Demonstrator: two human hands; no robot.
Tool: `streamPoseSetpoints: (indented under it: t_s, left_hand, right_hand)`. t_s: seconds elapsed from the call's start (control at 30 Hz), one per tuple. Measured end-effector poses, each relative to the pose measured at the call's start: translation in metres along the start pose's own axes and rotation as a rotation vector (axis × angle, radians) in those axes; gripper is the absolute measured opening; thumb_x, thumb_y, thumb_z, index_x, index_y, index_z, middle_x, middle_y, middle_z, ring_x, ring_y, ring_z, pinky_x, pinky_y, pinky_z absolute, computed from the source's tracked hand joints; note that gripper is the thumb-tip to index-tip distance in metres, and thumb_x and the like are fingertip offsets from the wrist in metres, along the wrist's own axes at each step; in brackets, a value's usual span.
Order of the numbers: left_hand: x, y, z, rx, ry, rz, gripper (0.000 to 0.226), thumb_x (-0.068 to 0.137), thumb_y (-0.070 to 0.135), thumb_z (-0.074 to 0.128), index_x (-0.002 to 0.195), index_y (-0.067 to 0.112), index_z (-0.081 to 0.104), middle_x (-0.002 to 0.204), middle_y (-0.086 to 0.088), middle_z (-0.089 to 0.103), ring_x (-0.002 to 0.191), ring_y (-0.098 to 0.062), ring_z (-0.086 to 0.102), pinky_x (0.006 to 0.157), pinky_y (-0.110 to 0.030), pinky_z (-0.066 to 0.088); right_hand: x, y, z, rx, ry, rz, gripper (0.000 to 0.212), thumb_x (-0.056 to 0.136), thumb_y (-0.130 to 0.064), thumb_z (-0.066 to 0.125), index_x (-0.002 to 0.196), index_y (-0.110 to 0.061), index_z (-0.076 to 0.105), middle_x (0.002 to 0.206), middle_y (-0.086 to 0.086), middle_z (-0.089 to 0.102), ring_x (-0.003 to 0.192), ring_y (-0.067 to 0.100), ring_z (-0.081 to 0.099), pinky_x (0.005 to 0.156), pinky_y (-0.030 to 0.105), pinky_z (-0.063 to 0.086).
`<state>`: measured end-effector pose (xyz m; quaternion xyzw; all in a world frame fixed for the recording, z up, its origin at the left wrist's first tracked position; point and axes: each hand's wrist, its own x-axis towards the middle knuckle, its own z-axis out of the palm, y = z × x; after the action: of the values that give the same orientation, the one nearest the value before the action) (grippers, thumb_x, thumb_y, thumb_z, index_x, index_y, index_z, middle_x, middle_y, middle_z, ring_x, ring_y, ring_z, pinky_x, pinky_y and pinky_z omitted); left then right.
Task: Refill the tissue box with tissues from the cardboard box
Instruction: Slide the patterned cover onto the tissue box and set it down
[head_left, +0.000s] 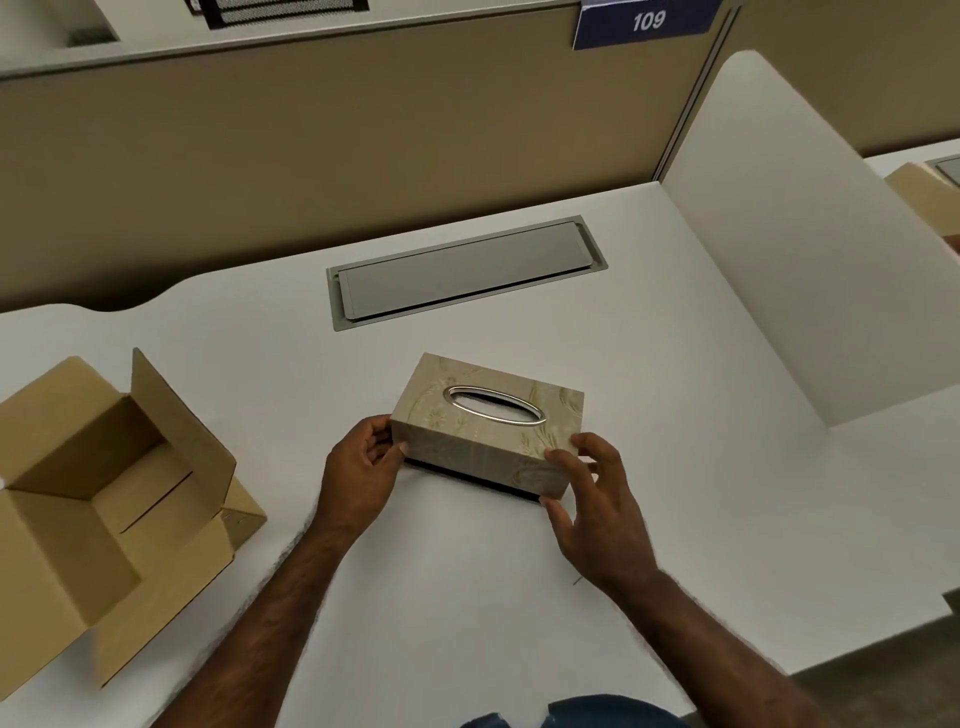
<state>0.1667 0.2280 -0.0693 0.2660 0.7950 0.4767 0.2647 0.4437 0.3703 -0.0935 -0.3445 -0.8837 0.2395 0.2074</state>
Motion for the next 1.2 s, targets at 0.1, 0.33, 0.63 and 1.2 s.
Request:
streamPoseSetpoints:
  t_s: [0.1, 0.33, 0.63, 1.2]
  left_hand:
    - [-0.002, -0.007, 0.001, 0.025, -0.002, -0.004, 0.034, 0.092, 0.000, 0.071, 0.123, 0.014, 0.067, 0.109, 0.009, 0.073, 0.097, 0.012, 0.069, 0.084, -0.006, 0.052]
    - [-0.010, -0.015, 0.001, 0.034, -0.003, -0.023, 0.037, 0.091, 0.000, 0.071, 0.117, 0.025, 0.068, 0.109, 0.016, 0.074, 0.099, 0.006, 0.071, 0.089, -0.013, 0.056]
    - [-0.021, -0.007, 0.010, 0.048, 0.010, -0.031, 0.039, 0.093, 0.005, 0.070, 0.116, 0.036, 0.066, 0.105, 0.028, 0.072, 0.097, 0.012, 0.069, 0.092, -0.024, 0.056]
    - [-0.019, 0.027, 0.051, 0.530, 0.012, 0.469, 0.040, 0.099, 0.005, 0.061, 0.138, -0.005, 0.060, 0.150, -0.022, 0.055, 0.143, -0.035, 0.051, 0.120, -0.051, 0.039]
  right_hand:
    - [-0.005, 0.001, 0.005, -0.018, -0.005, -0.001, 0.061, 0.082, -0.016, 0.093, 0.135, -0.023, 0.064, 0.152, 0.009, 0.047, 0.121, 0.030, 0.065, 0.084, 0.041, 0.067]
    - [-0.013, 0.004, 0.013, -0.045, 0.013, -0.033, 0.040, 0.090, -0.017, 0.085, 0.126, -0.021, 0.068, 0.147, 0.012, 0.054, 0.124, 0.034, 0.064, 0.091, 0.043, 0.064]
    - [0.008, 0.008, 0.004, -0.113, 0.030, -0.024, 0.028, 0.093, -0.016, 0.079, 0.120, -0.017, 0.071, 0.148, 0.015, 0.061, 0.130, 0.036, 0.061, 0.105, 0.047, 0.055]
    - [0.048, -0.008, 0.012, -0.241, -0.064, -0.058, 0.060, 0.113, -0.038, 0.042, 0.165, -0.008, 0.040, 0.176, 0.011, 0.030, 0.167, 0.025, 0.020, 0.133, 0.048, 0.025]
